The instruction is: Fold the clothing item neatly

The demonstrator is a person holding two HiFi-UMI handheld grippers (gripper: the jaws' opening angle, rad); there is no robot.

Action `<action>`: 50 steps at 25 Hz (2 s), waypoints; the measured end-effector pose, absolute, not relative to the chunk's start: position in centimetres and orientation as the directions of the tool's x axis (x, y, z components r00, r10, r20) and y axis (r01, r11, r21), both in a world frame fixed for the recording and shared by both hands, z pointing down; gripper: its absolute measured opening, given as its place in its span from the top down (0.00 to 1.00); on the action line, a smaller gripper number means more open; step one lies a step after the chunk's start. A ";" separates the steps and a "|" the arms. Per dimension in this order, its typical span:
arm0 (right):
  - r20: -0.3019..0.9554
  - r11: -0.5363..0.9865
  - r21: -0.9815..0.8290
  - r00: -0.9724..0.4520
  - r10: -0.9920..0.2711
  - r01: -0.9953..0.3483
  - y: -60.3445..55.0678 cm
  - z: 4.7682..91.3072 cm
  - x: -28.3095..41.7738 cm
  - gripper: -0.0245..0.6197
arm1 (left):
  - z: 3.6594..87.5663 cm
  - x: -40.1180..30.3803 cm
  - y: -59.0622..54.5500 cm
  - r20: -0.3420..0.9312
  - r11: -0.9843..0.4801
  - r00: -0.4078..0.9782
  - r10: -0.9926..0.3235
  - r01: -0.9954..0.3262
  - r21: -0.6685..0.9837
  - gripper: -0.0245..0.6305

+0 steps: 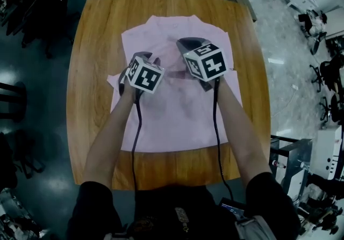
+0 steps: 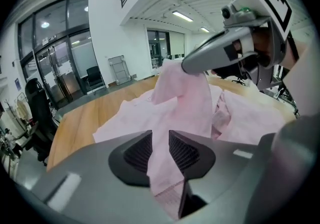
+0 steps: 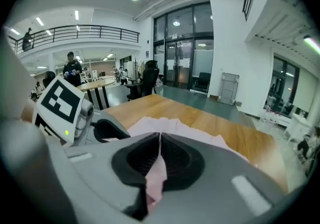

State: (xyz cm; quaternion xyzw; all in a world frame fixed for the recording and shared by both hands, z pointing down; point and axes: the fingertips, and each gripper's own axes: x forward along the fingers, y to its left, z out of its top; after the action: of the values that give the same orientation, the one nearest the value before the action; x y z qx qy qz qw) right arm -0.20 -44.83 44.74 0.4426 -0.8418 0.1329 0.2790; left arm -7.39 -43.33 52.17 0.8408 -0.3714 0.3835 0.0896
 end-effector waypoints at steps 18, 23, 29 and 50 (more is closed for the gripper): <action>0.580 0.442 0.083 -0.318 -0.750 -0.893 -44.9 46.8 7.9 0.94 | 54.3 -6.0 -42.5 0.762 -0.704 0.379 -0.525 -0.696 -0.139 0.80; 0.692 0.400 0.095 -0.229 -0.685 -0.911 -42.9 52.1 11.8 0.93 | 55.8 -4.9 -42.3 0.796 -0.725 0.353 -0.491 -0.673 -0.149 0.80; 0.758 0.426 0.052 -0.242 -0.606 -0.903 -39.7 54.2 13.7 0.83 | 57.8 -4.8 -42.1 0.846 -0.750 0.303 -0.438 -0.642 -0.159 0.80; 0.743 0.429 -0.045 -0.317 -0.589 -0.902 -46.4 53.6 14.6 0.68 | 53.2 -7.3 -50.0 0.777 -0.690 0.336 -0.532 -0.703 -0.168 0.78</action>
State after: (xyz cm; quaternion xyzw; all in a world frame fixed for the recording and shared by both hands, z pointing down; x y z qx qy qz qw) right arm 14.58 -46.39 53.64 0.4800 -0.7768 0.2347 0.3333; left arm -7.33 -50.01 53.19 0.8113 -0.3807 0.4326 0.0992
